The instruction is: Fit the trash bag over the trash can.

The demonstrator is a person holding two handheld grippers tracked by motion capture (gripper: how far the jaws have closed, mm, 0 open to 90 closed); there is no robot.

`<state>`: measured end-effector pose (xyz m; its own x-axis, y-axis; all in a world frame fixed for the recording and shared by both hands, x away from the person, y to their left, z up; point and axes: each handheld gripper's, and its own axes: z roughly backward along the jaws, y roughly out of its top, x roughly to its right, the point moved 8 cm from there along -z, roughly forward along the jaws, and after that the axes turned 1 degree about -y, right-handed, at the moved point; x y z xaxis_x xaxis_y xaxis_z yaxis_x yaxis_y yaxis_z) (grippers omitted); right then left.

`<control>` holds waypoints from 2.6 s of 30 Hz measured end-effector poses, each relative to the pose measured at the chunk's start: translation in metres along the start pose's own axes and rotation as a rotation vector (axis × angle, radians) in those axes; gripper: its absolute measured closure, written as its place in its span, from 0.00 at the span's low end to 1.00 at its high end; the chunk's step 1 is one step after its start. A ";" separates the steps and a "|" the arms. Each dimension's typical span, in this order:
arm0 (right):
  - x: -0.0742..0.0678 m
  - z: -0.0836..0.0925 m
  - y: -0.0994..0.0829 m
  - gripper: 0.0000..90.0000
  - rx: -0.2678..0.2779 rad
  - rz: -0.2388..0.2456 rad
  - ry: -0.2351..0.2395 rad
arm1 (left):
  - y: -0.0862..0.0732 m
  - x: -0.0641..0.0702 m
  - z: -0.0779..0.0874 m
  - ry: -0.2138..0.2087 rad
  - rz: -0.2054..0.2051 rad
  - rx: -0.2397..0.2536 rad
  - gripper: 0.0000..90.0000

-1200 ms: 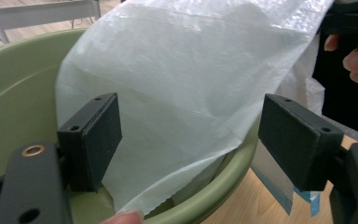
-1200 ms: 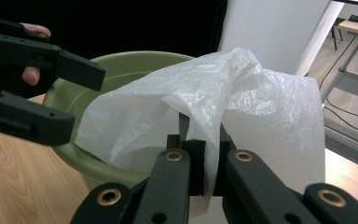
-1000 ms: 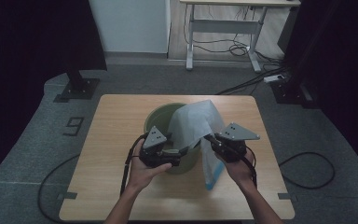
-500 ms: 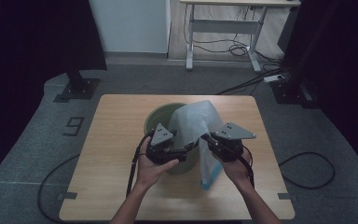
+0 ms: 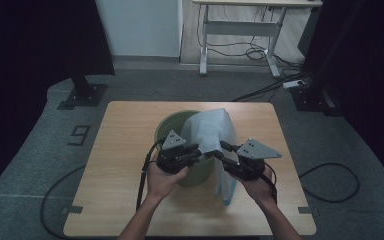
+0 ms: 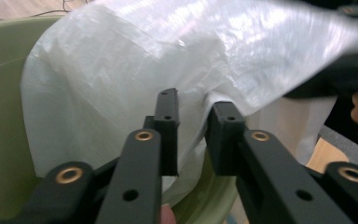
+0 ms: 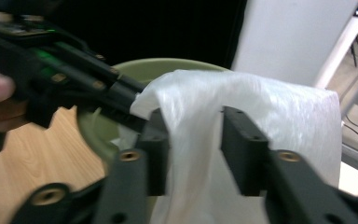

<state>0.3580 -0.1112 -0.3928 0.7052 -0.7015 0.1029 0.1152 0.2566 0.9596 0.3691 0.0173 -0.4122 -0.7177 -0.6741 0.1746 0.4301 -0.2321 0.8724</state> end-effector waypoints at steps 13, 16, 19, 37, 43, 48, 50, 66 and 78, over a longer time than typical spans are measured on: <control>-0.022 0.015 -0.073 0.30 0.044 -0.062 -0.088 | 0.007 -0.009 0.011 -0.002 0.028 0.052 0.96; -0.023 0.005 -0.095 0.27 -0.005 -0.080 -0.108 | 0.010 -0.012 0.016 -0.003 0.039 0.069 0.97; -0.020 -0.005 -0.115 0.27 -0.041 -0.123 -0.131 | 0.009 -0.013 0.016 -0.004 0.041 0.068 0.97; 0.031 0.014 -0.097 0.98 0.022 -0.085 -0.317 | 0.004 -0.022 0.025 0.001 0.042 0.065 0.94; 0.039 0.034 -0.035 0.98 0.123 -0.002 -0.306 | -0.001 -0.027 0.030 -0.006 0.055 0.077 0.85; 0.034 0.035 0.004 0.98 0.151 0.069 -0.280 | 0.005 -0.026 0.035 0.039 0.018 0.138 0.60; 0.030 0.032 0.013 0.98 0.152 0.090 -0.268 | 0.008 -0.021 0.036 0.045 -0.007 0.142 0.50; 0.003 0.009 0.022 0.98 0.111 0.145 -0.144 | 0.038 -0.009 0.037 0.053 -0.099 0.145 0.50; -0.007 0.006 0.012 0.92 0.114 0.104 -0.023 | 0.033 -0.025 0.042 0.043 -0.040 0.130 0.99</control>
<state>0.3505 -0.1076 -0.3803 0.6928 -0.6904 0.2081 -0.0389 0.2524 0.9668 0.3784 0.0562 -0.3690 -0.7079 -0.6959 0.1212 0.3251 -0.1686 0.9305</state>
